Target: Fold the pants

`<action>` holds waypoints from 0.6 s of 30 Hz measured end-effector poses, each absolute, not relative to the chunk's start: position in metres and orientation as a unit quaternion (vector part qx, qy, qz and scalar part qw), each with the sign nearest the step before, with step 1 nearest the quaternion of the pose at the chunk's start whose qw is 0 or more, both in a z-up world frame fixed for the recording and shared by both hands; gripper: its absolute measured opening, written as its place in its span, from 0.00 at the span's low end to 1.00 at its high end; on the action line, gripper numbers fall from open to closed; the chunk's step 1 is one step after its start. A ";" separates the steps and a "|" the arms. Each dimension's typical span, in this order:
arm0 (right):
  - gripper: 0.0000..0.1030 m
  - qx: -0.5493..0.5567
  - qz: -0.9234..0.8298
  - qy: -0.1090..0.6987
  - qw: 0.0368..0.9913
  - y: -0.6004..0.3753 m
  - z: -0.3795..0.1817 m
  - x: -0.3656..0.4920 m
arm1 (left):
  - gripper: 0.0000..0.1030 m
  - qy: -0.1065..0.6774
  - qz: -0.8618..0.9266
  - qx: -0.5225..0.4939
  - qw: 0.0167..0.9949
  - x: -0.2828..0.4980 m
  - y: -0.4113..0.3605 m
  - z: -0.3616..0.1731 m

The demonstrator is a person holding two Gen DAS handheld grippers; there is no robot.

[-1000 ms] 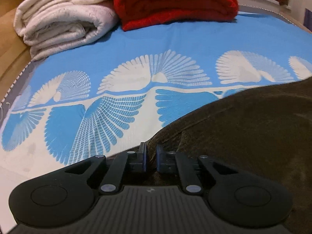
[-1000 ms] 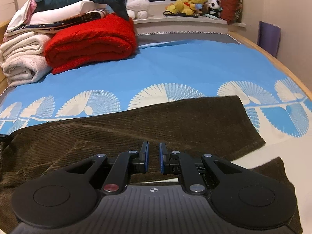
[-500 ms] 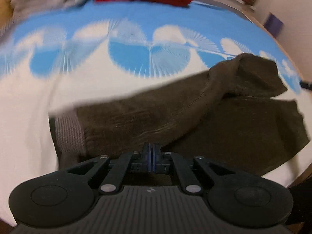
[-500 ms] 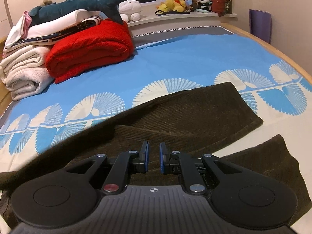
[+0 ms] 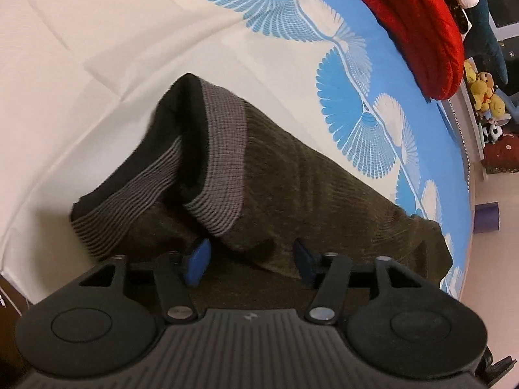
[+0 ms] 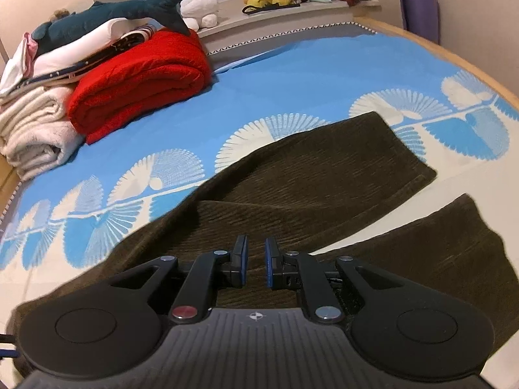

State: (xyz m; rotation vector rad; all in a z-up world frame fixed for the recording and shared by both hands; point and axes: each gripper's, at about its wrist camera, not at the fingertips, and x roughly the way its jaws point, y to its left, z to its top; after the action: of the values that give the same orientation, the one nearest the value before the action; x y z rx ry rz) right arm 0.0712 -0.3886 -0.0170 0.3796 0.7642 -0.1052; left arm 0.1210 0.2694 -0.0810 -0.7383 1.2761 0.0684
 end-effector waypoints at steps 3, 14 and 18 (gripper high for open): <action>0.16 0.214 -0.038 0.367 0.904 -0.387 -0.019 0.079 | 0.66 0.587 0.061 -0.332 0.736 0.126 0.270 -0.085; 0.34 0.368 -0.040 0.351 0.860 -0.390 -0.054 0.144 | 0.22 0.582 0.109 -0.305 0.746 0.143 0.276 -0.090; 0.34 0.396 -0.043 0.354 0.846 -0.386 -0.073 0.177 | 0.19 0.539 0.118 -0.264 0.791 0.143 0.276 -0.064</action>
State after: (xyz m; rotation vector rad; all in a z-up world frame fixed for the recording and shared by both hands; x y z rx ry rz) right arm 0.1771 -0.3864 -0.0732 0.8363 0.7466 -0.0903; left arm 0.1426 0.2760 -0.0638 -0.5671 1.1595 0.2532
